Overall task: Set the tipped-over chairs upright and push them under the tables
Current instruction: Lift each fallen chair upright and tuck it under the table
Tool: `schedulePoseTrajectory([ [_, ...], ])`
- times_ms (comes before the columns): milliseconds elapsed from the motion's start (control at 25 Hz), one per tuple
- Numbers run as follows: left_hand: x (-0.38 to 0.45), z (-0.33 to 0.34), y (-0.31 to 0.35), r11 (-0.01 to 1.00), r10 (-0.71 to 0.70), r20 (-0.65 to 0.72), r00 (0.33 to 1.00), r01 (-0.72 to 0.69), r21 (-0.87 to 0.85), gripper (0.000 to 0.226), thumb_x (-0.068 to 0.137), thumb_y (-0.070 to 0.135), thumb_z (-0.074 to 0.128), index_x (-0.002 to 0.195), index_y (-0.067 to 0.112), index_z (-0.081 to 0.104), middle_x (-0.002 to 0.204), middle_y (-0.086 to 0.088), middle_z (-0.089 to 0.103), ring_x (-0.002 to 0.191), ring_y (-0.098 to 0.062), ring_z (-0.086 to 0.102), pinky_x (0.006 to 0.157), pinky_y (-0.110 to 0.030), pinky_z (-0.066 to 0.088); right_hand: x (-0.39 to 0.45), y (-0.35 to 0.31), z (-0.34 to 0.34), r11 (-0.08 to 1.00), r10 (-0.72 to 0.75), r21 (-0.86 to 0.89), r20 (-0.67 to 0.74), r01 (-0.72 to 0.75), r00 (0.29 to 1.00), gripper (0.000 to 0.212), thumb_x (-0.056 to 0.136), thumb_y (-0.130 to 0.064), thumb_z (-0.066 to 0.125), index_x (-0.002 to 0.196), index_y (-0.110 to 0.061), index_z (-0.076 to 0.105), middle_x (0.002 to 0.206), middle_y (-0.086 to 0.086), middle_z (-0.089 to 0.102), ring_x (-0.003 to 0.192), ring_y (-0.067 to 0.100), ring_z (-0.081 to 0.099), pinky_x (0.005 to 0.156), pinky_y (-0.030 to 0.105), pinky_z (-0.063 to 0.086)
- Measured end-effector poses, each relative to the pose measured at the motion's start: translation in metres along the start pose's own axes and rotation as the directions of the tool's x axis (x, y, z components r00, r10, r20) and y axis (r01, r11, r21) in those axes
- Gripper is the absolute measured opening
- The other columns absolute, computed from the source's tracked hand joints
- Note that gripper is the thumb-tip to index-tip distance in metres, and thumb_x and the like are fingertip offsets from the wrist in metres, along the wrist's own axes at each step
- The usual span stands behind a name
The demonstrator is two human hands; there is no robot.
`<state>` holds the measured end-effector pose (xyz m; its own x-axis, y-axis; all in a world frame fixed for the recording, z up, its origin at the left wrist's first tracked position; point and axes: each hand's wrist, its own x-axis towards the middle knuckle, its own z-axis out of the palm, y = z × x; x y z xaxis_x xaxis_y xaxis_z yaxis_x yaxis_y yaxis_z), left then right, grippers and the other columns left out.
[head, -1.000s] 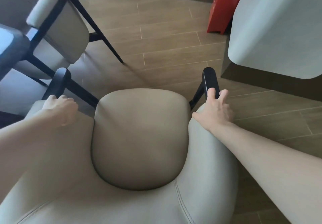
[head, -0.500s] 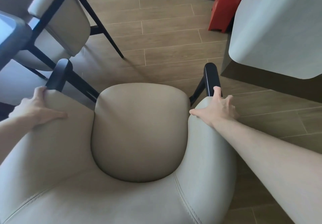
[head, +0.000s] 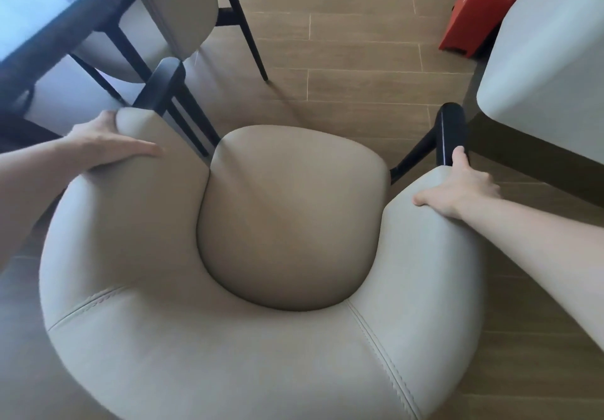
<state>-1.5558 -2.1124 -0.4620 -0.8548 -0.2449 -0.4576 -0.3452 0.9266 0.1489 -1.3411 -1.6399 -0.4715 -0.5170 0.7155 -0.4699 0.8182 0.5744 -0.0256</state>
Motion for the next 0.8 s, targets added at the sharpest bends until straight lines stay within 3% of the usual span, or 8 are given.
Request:
schedulePoseTrajectory([
  [240,-0.023,-0.002,-0.035,0.999,-0.015,0.031,0.999,0.017,-0.040,0.122,0.032,0.079,0.067,0.134,0.020,0.037,0.117,-0.015,0.055,0.096,-0.037,0.052,0.075,-0.042,0.048,0.004,-0.017,-0.017,0.989,-0.109,-0.090,0.082,0.116,0.991,0.115,0.078,-0.037,0.077,0.158,-0.038,-0.006,0.146,0.020,0.044,0.130,0.042,0.046,0.099,0.041,0.045],
  [440,-0.077,0.011,-0.110,0.980,-0.155,0.060,0.986,0.162,-0.118,0.112,0.050,0.075,0.071,0.136,0.015,0.033,0.124,-0.019,0.055,0.104,-0.038,0.053,0.081,-0.043,0.046,-0.011,-0.079,-0.046,0.928,-0.278,-0.218,0.131,0.301,0.952,0.119,0.076,-0.038,0.079,0.158,-0.038,-0.008,0.144,0.021,0.047,0.124,0.043,0.050,0.095,0.041,0.047],
  [560,-0.113,0.017,-0.156,0.928,-0.290,0.079,0.954,0.300,-0.221,0.110,0.049,0.073,0.069,0.134,0.014,0.032,0.119,-0.016,0.053,0.099,-0.035,0.050,0.078,-0.041,0.044,-0.023,-0.127,-0.056,0.863,-0.399,-0.285,0.120,0.417,0.909,0.121,0.075,-0.037,0.081,0.158,-0.039,-0.008,0.145,0.021,0.048,0.125,0.043,0.050,0.098,0.041,0.048],
  [640,-0.134,0.021,-0.181,0.894,-0.347,0.076,0.935,0.354,-0.275,0.105,0.060,0.070,0.075,0.135,0.012,0.031,0.124,-0.018,0.053,0.098,-0.034,0.048,0.078,-0.040,0.042,-0.032,-0.159,-0.060,0.821,-0.458,-0.306,0.152,0.482,0.876,0.122,0.075,-0.038,0.081,0.157,-0.040,-0.008,0.146,0.021,0.047,0.123,0.044,0.051,0.096,0.041,0.049],
  [800,-0.166,0.022,-0.239,0.825,-0.471,0.024,0.882,0.450,-0.341,0.101,0.070,0.066,0.076,0.139,0.008,0.028,0.132,-0.024,0.052,0.112,-0.042,0.053,0.078,-0.041,0.041,-0.062,-0.233,-0.053,0.707,-0.579,-0.350,0.211,0.614,0.787,0.124,0.074,-0.040,0.082,0.156,-0.042,-0.011,0.146,0.020,0.048,0.122,0.044,0.052,0.089,0.038,0.048],
])
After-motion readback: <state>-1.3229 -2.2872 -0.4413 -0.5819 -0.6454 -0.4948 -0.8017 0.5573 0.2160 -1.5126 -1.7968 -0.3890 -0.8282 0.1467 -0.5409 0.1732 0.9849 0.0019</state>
